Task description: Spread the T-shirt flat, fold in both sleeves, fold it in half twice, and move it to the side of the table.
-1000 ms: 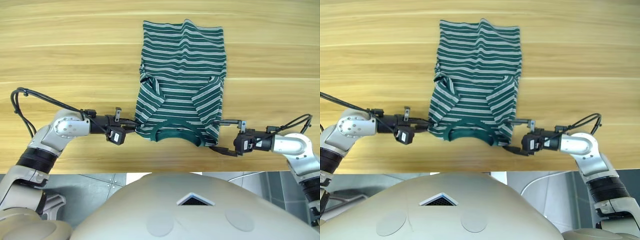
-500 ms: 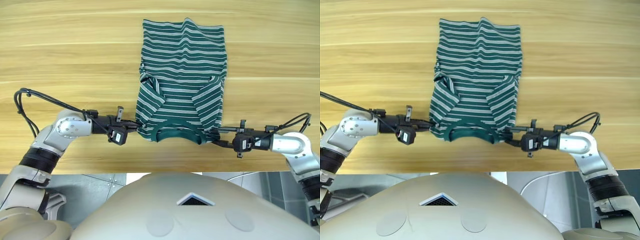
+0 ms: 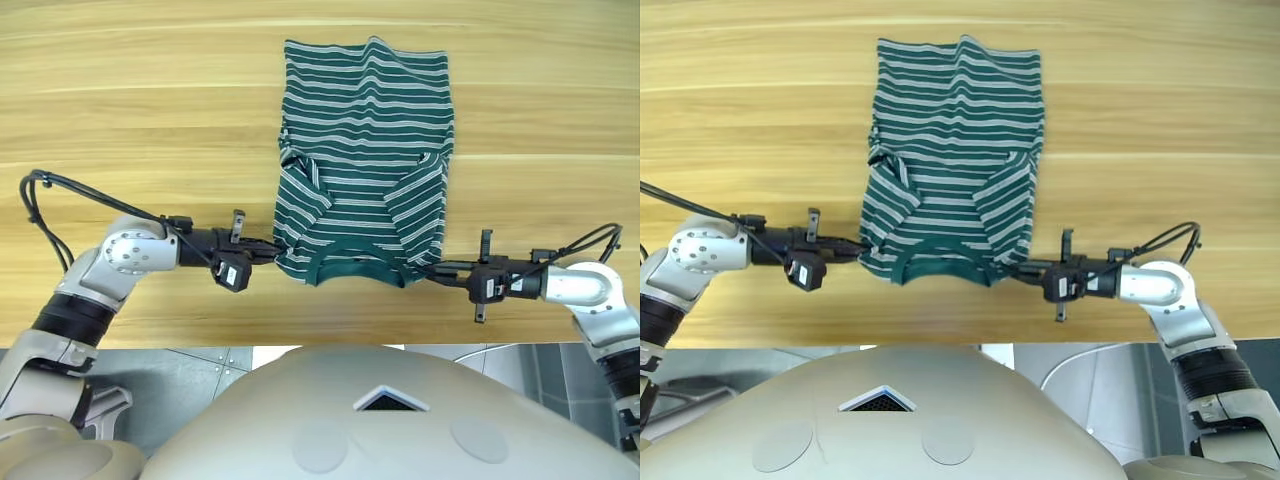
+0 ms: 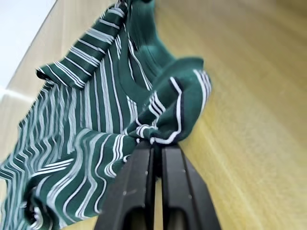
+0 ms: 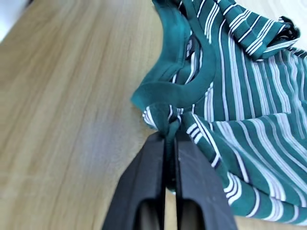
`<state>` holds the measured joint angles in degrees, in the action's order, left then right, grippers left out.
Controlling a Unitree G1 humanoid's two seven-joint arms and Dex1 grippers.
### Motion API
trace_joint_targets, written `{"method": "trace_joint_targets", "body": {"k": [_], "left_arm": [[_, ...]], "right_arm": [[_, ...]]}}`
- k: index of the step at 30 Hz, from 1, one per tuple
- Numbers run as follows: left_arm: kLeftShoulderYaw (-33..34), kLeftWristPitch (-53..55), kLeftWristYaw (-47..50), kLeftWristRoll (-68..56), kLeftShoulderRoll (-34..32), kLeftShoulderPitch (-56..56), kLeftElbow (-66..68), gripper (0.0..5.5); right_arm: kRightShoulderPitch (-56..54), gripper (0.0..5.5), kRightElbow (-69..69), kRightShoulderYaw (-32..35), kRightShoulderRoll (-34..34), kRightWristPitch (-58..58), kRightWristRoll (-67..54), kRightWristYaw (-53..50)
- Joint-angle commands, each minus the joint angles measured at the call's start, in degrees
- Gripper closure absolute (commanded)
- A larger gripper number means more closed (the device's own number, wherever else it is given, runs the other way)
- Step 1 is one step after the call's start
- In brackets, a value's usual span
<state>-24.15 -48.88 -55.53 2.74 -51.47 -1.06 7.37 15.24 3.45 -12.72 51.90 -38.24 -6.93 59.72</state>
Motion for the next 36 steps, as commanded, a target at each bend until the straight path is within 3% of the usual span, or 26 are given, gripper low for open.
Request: {"method": "trace_joint_targets", "body": {"k": [1,10,21,26,36], "left_arm": [[0.7,-0.7,-1.6,-2.8,-2.2,0.8,-1.6,5.5],[2.8,-2.0,-3.7,-8.0,-8.0,5.5,-6.5,5.5],[6.9,-3.7,-8.0,-28.0,-15.6,13.1,-20.7,5.5],[7.2,-2.8,-9.7,-27.5,-13.5,13.5,-19.7,5.5],[9.4,6.7,-4.6,-23.7,2.2,-1.2,-11.7,5.5]], "right_arm": [[2.1,5.45,-2.2,1.3,3.0,-2.9,-4.2,3.0],[10.0,5.45,-9.5,5.4,8.4,-7.7,-16.6,9.0],[15.6,5.45,-15.0,11.5,9.6,-8.6,-27.8,16.3],[15.5,5.45,-14.9,12.6,8.4,-7.9,-28.3,17.3],[-0.5,5.45,-7.4,15.3,-1.6,1.4,-26.8,9.2]]}}
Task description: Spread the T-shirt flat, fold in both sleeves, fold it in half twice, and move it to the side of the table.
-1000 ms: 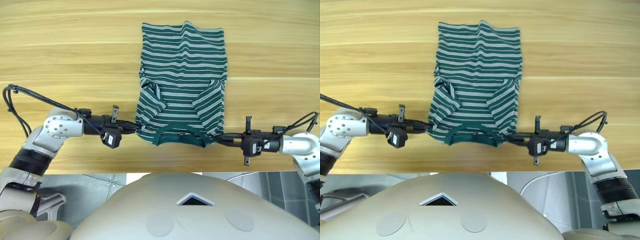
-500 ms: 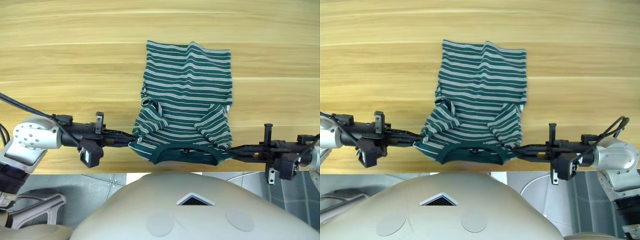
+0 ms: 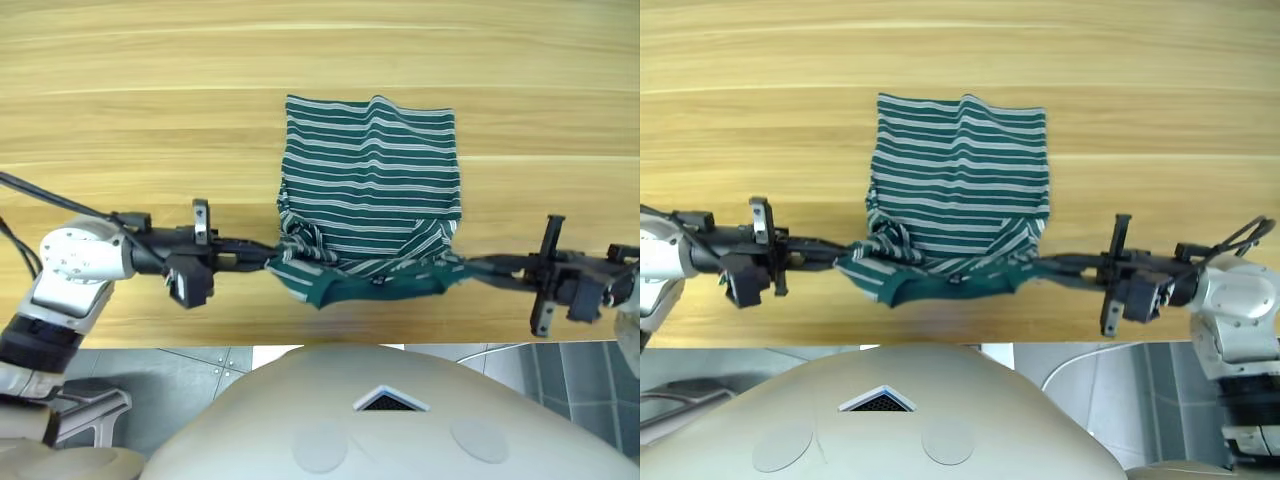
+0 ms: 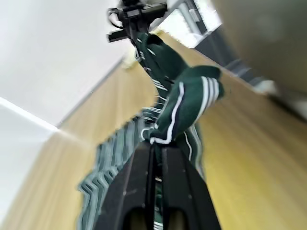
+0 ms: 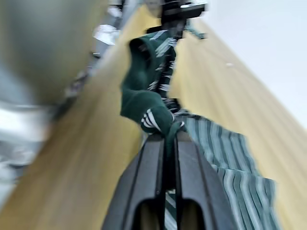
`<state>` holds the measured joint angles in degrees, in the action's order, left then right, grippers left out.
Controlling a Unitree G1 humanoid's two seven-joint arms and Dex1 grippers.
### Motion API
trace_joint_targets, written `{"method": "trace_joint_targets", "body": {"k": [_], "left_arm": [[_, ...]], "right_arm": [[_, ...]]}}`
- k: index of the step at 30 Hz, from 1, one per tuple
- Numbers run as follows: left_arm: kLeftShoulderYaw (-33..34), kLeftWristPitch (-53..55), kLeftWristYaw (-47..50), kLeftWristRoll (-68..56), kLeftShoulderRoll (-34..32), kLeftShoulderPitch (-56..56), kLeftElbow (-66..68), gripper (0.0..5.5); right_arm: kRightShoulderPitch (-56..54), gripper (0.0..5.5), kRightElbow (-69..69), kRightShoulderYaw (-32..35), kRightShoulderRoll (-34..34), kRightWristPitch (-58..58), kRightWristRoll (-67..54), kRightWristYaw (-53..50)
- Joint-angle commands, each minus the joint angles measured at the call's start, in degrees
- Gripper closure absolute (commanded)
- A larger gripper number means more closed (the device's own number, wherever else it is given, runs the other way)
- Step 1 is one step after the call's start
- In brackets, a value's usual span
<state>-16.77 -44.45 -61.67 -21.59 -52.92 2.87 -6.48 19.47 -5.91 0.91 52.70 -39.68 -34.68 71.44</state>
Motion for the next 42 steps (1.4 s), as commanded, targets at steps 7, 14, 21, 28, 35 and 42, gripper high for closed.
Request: {"method": "trace_joint_targets", "body": {"k": [7,14,21,28,35,42], "left_arm": [[4.9,5.3,4.6,3.0,13.1,-17.7,13.0,5.5],[2.0,1.9,11.0,20.0,22.8,-32.2,41.4,5.5],[0.0,1.7,18.9,29.9,31.5,-44.0,67.8,5.5],[1.5,5.0,25.6,32.8,35.0,-48.7,77.9,5.5],[4.1,14.8,33.9,34.0,37.6,-52.5,82.7,5.5],[7.8,23.0,34.7,33.6,39.8,-53.5,84.3,5.5]], "right_arm": [[-14.2,5.45,7.1,1.5,-8.0,8.4,7.5,-8.9],[-26.0,5.45,19.4,-2.1,-14.7,12.0,24.5,-20.5],[-39.1,5.45,36.6,-4.0,-20.3,14.9,36.7,-34.1],[-47.6,5.45,51.8,-5.9,-23.6,13.0,42.2,-41.2],[-55.0,5.45,67.4,-9.4,-27.4,11.1,47.9,-47.4],[-59.6,5.45,76.2,-10.3,-30.5,10.9,49.8,-51.5]]}}
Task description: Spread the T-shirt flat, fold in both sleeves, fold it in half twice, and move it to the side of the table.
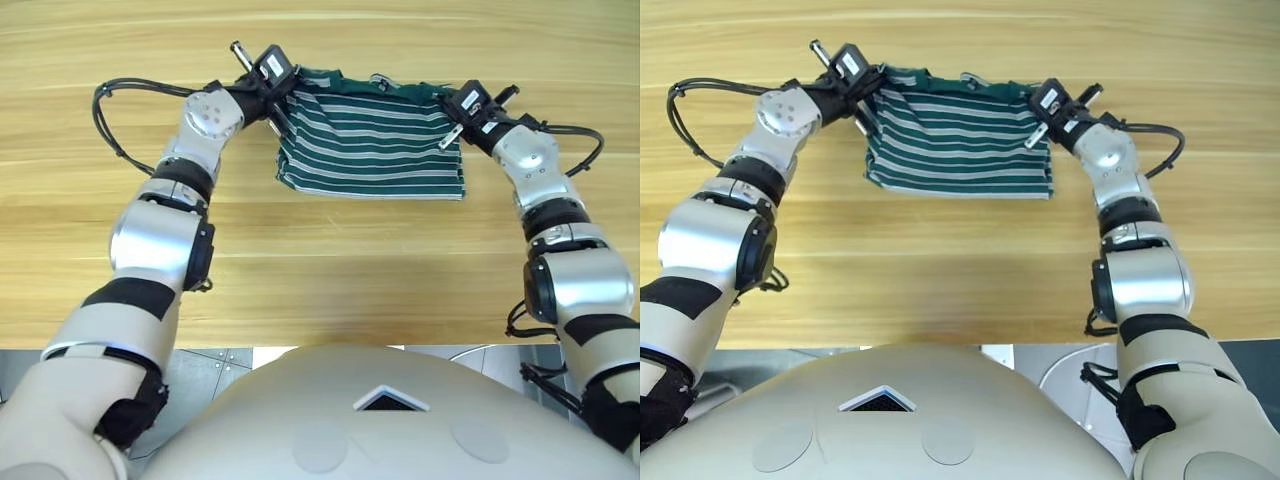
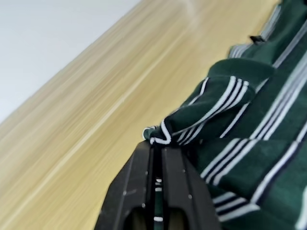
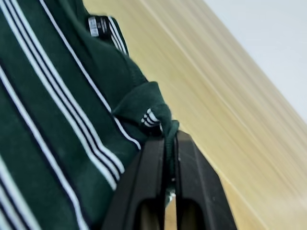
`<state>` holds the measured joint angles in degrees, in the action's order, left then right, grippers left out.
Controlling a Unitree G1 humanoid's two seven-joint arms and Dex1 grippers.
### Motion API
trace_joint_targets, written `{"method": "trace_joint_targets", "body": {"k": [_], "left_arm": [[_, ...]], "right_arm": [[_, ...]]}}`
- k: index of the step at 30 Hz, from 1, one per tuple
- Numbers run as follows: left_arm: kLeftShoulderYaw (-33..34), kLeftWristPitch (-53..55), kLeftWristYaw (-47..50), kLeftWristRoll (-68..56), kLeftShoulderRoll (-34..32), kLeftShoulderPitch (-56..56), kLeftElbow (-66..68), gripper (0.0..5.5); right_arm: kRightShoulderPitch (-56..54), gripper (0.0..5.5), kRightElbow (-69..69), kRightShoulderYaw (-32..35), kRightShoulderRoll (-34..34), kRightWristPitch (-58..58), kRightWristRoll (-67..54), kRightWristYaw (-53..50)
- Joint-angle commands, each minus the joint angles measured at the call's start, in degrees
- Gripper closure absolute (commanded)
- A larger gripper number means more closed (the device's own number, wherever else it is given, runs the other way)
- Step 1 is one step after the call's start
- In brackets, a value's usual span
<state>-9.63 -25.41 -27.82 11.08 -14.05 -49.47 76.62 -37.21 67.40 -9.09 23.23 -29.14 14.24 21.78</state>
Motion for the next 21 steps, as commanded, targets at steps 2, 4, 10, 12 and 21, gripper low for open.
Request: {"method": "trace_joint_targets", "body": {"k": [2,4,10,12,21], "left_arm": [[0.6,5.8,0.9,1.5,1.4,-1.2,1.4,5.5],[0.7,8.4,0.8,2.2,1.9,-1.1,1.7,5.5],[4.8,15.2,-1.3,0.2,2.6,-1.0,2.2,4.33],[8.6,16.9,-1.2,-2.8,2.6,-1.9,2.0,3.97],[21.0,16.7,3.5,-10.9,2.6,-9.2,1.3,2.7]], "right_arm": [[-3.6,5.45,4.3,-0.4,-1.5,0.8,1.4,-2.8],[-3.9,5.45,5.5,-0.6,-2.0,1.6,1.6,-3.3],[-3.6,4.42,6.7,2.2,-2.7,2.3,-1.6,-0.7],[-4.2,4.04,6.5,5.2,-2.9,2.4,-4.7,1.4],[-9.1,2.65,6.3,14.1,-4.3,4.5,-13.4,4.8]]}}
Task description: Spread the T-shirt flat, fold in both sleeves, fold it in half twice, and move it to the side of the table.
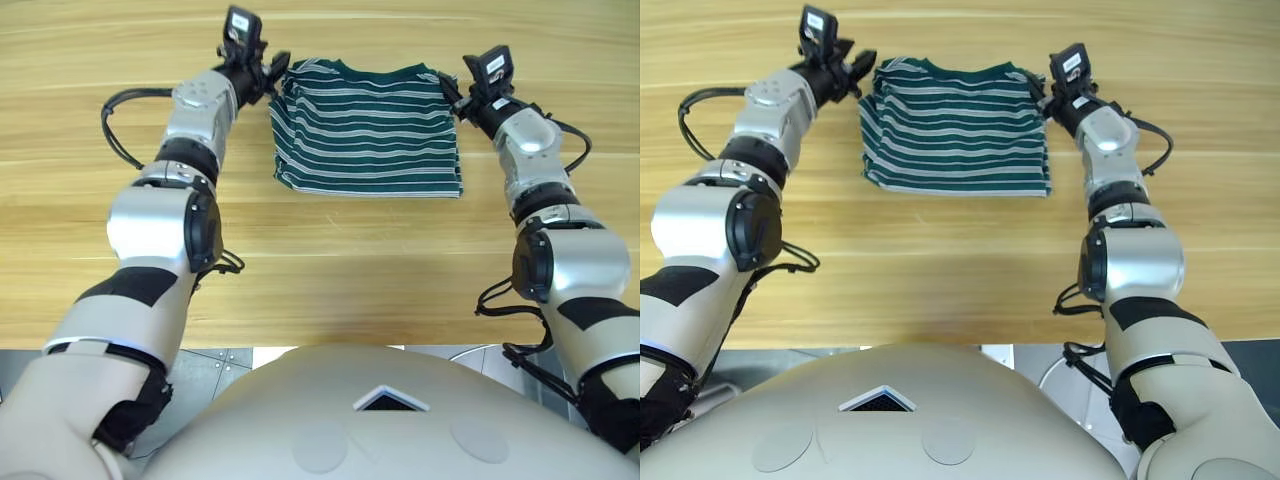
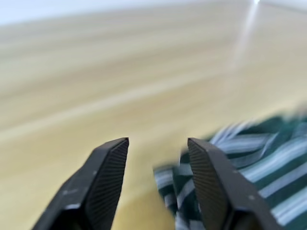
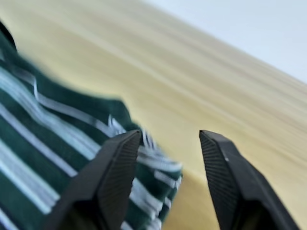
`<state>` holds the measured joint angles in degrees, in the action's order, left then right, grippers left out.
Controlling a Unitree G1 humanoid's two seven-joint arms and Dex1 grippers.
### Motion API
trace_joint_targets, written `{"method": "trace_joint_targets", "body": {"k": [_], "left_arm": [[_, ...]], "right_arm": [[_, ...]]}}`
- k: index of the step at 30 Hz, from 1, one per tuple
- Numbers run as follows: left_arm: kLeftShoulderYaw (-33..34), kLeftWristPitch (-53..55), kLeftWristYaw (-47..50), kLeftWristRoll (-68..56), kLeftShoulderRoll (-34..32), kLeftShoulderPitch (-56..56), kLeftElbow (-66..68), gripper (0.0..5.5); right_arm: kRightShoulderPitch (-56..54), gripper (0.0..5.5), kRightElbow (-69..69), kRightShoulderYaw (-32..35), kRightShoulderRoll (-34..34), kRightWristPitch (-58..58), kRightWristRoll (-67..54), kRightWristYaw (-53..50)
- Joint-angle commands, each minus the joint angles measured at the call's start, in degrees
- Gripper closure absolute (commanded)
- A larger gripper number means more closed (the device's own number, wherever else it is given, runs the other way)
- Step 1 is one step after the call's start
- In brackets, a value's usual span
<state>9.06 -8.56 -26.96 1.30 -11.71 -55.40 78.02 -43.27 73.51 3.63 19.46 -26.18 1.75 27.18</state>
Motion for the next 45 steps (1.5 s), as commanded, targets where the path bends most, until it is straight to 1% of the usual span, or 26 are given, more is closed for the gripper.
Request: {"method": "trace_joint_targets", "body": {"k": [1,5,7,9,12,14,16,20,23,24,27,28,30,31,33,34,40,42,45], "left_arm": [[3.5,0.4,4.8,-1.7,0.7,-4.1,0.0,2.57],[8.0,1.1,10.7,-4.1,1.7,-5.6,0.2,2.02],[8.7,-0.5,9.9,-4.3,1.6,-5.2,-0.1,1.71],[9.8,-2.6,5.9,-5.4,0.9,-3.9,-0.6,1.38],[10.9,-6.4,-1.0,-6.7,-1.1,-0.3,-1.3,1.35],[11.3,-8.2,-4.0,-7.4,-1.9,1.9,-1.7,1.35],[11.4,-9.1,-5.2,-7.7,-2.1,3.0,-1.8,1.35],[11.2,-10.2,-6.0,-7.8,-1.6,4.0,-1.9,1.35],[10.9,-10.4,-6.2,-7.6,-0.8,4.1,-1.9,1.35],[10.8,-10.4,-6.1,-7.5,-0.7,4.2,-1.9,1.35],[10.4,-10.3,-5.7,-7.1,-0.4,4.4,-1.8,1.35],[10.3,-10.3,-5.7,-7.1,-0.5,4.5,-1.8,1.35],[10.0,-10.3,-5.7,-7.0,-0.7,4.6,-1.8,1.35],[9.9,-10.3,-5.8,-7.1,-0.8,4.6,-1.8,1.35],[9.8,-10.3,-5.9,-7.1,-0.9,4.4,-1.8,1.35],[9.7,-10.4,-5.9,-7.1,-0.8,4.3,-1.9,1.35],[8.8,-11.0,-6.2,-6.7,-0.3,4.8,-1.9,1.35],[8.9,-11.1,-6.2,-6.8,-0.5,5.0,-1.9,1.35],[8.8,-11.3,-6.3,-6.8,-0.5,5.2,-1.9,1.35]], "right_arm": [[-3.3,2.51,0.4,1.6,-0.7,1.7,-0.9,-1.3],[-1.9,1.91,0.1,1.1,0.7,-0.5,0.4,-2.0],[0.5,1.57,-1.3,0.6,2.6,-4.7,0.5,1.6],[4.0,1.19,-3.6,0.8,5.5,-9.7,-0.9,9.0],[9.1,0.7,-6.5,-0.8,10.4,-14.4,-0.2,17.3],[11.7,0.38,-7.5,-2.4,12.2,-15.8,1.1,20.4],[12.9,0.13,-7.5,-3.9,12.8,-16.0,2.3,21.2],[14.4,0.13,-6.0,-8.7,12.7,-15.5,8.6,16.7],[15.7,0.13,-6.8,-12.2,11.2,-16.9,11.2,15.2],[16.5,0.13,-7.5,-13.4,10.9,-17.8,11.6,15.7],[21.3,0.13,-13.3,-15.7,11.6,-21.4,8.4,23.2],[24.5,0.13,-19.2,-16.5,12.7,-21.8,4.1,28.1],[34.0,0.13,-40.9,-19.8,18.0,-19.4,-10.7,38.6],[38.5,0.13,-53.7,-21.1,21.5,-17.3,-19.2,41.7],[43.2,0.13,-70.4,-21.4,25.3,-13.7,-29.9,44.3],[43.6,0.13,-74.5,-20.8,25.3,-12.1,-32.5,44.4],[42.1,0.13,-77.9,-17.5,22.4,-5.4,-37.3,45.2],[39.6,0.13,-75.4,-16.4,20.2,-4.0,-35.3,43.6],[32.2,0.13,-68.1,-15.5,14.6,-2.0,-28.1,36.6]]}}
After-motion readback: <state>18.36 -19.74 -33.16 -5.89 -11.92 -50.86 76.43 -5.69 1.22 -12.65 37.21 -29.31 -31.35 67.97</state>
